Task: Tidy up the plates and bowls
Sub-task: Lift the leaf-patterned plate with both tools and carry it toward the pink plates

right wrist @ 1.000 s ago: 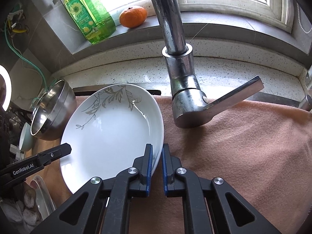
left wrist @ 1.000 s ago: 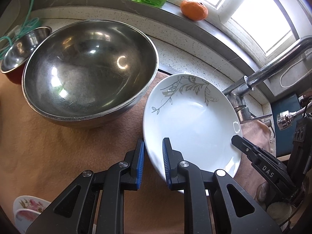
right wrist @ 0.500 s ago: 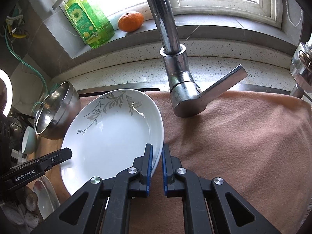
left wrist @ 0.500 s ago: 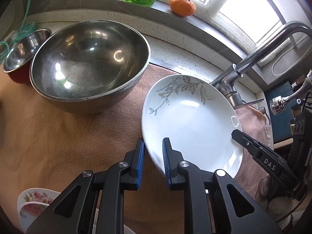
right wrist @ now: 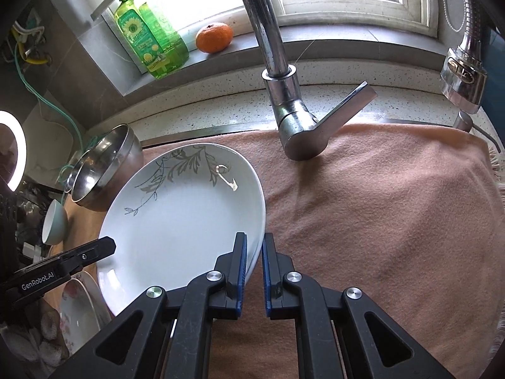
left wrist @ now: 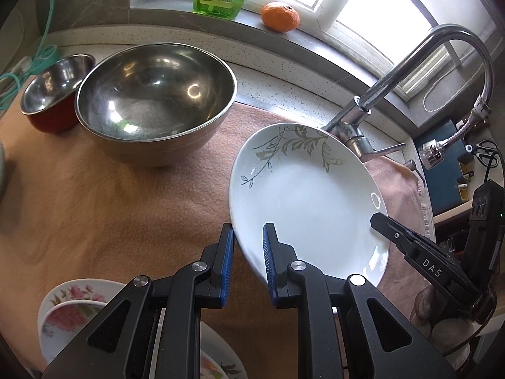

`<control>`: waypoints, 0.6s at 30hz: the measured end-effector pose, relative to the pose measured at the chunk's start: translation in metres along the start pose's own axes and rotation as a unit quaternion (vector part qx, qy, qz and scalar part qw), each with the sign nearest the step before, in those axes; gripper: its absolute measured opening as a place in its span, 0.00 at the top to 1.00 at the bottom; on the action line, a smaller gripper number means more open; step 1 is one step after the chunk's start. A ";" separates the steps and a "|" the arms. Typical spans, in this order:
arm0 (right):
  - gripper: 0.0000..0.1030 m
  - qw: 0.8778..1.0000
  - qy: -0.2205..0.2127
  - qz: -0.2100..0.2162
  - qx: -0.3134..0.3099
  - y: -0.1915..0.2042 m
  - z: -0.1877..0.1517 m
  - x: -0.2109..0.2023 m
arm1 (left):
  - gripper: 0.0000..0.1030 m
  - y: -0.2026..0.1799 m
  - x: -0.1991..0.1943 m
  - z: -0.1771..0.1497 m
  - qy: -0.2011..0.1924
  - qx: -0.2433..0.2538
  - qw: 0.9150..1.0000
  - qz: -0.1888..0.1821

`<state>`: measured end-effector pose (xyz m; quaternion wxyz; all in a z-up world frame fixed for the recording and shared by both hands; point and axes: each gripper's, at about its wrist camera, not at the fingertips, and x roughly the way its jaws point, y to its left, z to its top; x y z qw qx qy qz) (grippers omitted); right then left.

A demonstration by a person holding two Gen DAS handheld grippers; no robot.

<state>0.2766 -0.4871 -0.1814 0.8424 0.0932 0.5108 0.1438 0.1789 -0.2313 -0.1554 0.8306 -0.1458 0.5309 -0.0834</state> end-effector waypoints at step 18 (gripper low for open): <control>0.92 0.999 -0.032 0.005 0.000 0.038 -0.040 -0.049 | 0.84 0.016 -0.057 -0.040 -0.023 0.003 1.000 -0.010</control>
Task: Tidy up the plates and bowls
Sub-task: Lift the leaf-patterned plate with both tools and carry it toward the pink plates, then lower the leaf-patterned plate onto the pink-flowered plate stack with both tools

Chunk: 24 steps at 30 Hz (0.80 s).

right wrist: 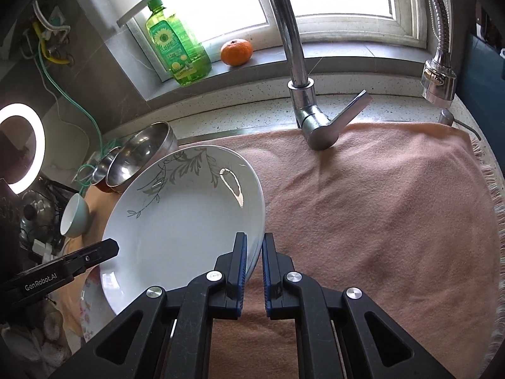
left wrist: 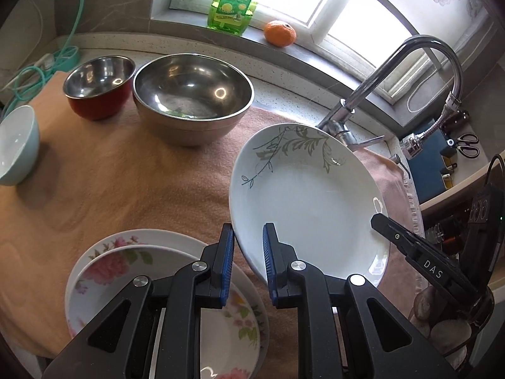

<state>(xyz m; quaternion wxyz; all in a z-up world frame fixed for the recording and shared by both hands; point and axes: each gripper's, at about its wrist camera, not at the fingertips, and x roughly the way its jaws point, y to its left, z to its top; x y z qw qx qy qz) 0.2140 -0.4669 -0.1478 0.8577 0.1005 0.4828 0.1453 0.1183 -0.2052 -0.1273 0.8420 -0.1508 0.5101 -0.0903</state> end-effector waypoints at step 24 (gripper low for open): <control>0.92 0.999 -0.001 0.018 -0.033 0.083 -0.057 -0.019 | 0.84 0.064 -0.055 -0.051 -0.010 -0.025 1.000 0.013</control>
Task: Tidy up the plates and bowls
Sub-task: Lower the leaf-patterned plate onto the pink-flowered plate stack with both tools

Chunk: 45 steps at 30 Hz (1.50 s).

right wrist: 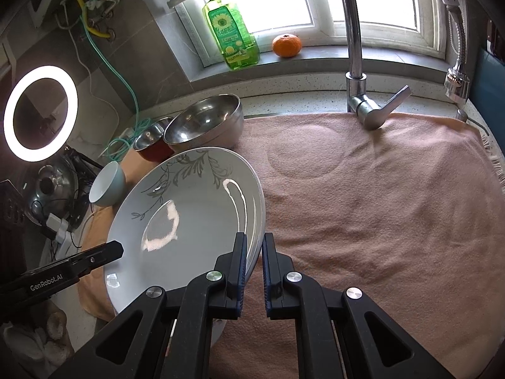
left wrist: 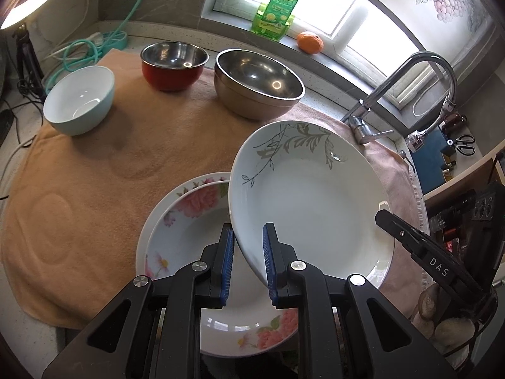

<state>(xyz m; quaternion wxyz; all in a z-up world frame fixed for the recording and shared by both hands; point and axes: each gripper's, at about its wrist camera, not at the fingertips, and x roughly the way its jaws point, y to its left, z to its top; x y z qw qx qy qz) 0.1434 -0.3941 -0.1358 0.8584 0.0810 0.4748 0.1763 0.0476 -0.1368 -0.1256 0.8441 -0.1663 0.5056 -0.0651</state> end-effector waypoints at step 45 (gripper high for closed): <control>0.91 0.999 0.046 -0.015 -0.023 0.058 -0.058 0.034 | 0.84 0.060 -0.009 -0.039 0.013 -0.019 1.000 0.016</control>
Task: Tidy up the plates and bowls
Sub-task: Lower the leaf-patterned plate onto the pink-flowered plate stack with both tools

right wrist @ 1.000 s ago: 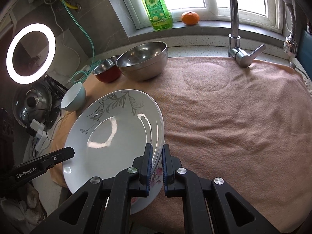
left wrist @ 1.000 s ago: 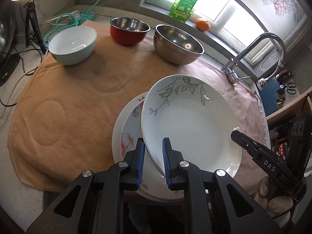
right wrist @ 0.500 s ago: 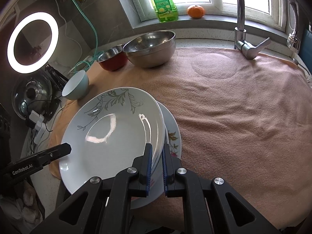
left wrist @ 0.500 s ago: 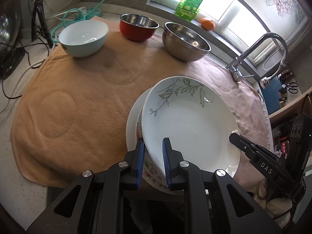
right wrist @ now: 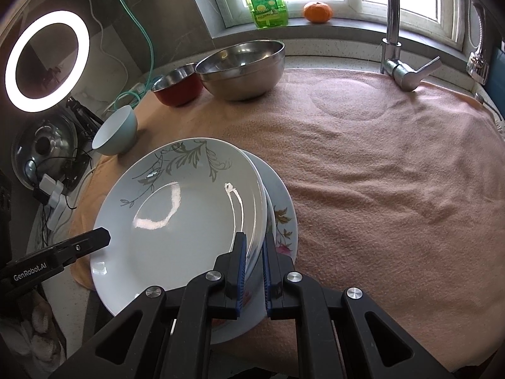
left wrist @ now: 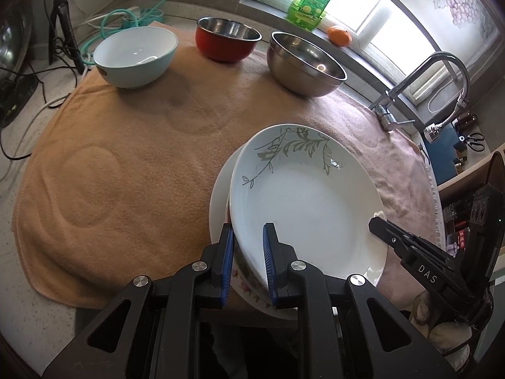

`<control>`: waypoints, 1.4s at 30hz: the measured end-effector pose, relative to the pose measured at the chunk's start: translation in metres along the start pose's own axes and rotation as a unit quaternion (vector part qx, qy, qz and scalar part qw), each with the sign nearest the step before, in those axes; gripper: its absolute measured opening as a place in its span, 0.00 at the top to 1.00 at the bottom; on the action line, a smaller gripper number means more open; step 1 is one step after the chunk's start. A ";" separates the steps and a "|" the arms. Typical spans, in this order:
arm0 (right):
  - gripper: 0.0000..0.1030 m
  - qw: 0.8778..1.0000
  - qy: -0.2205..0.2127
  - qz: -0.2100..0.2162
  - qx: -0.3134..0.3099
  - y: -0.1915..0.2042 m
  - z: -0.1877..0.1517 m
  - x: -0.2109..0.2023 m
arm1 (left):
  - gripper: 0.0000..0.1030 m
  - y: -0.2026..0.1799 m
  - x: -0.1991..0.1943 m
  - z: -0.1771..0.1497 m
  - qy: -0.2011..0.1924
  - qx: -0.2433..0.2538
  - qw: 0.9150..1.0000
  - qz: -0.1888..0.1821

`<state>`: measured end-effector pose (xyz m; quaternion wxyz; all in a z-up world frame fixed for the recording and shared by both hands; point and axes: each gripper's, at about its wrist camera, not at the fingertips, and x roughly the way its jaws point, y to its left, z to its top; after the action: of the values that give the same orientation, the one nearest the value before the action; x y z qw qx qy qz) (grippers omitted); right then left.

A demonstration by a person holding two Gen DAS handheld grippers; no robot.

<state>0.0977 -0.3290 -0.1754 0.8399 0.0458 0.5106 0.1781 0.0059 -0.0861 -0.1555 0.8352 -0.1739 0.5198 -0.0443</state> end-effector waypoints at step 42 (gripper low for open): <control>0.89 1.000 0.004 -0.018 -0.004 0.001 -0.001 -0.005 | 0.84 0.004 -0.005 0.000 -0.006 0.011 1.000 -0.005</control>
<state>0.0943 -0.3304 -0.1714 0.8413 0.0321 0.5137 0.1654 0.0035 -0.0815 -0.1526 0.8398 -0.1677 0.5137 -0.0531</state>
